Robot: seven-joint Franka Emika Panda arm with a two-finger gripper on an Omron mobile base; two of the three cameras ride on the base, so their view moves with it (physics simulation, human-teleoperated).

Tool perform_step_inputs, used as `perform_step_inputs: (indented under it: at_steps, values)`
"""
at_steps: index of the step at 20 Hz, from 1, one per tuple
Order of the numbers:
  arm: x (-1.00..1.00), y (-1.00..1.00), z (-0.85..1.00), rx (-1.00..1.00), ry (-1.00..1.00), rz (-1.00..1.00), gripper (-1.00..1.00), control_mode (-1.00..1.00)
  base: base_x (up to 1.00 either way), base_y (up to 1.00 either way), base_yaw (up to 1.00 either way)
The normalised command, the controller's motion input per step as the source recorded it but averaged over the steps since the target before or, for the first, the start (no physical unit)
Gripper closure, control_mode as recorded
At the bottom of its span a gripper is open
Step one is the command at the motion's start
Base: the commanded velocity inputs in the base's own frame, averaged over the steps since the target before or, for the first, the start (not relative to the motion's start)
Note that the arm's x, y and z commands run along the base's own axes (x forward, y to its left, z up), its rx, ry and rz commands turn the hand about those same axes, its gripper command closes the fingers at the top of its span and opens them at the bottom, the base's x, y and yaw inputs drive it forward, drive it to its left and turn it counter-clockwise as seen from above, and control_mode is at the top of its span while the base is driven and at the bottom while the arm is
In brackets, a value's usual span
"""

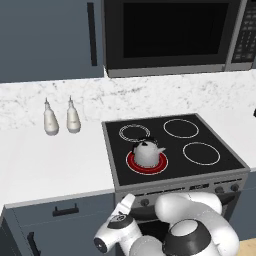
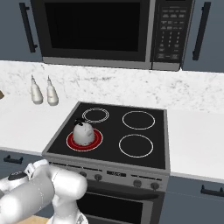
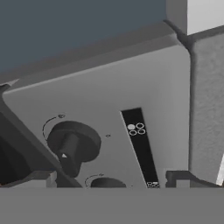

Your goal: Turn off the front left burner of the stove.

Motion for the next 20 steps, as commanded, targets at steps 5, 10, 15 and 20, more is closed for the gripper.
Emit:
perform_step_inputs:
  at_steps: [5,10,15,20]
  values:
    - [0.09,0.02,-0.26,0.00,0.00,0.01,-1.00,-1.00,0.00,0.00,0.00]
    - [0.17,0.04,-0.16,0.00,0.00,0.00,-1.00,-1.00,0.00,0.00,0.00]
    - [0.18,0.18,-0.13,0.00,0.00,0.00,-1.00,-1.00,0.00,0.00,0.00]
    - [0.03,0.08,-0.15,0.00,0.00,0.00,-1.00,-1.00,0.00,0.00,0.00]
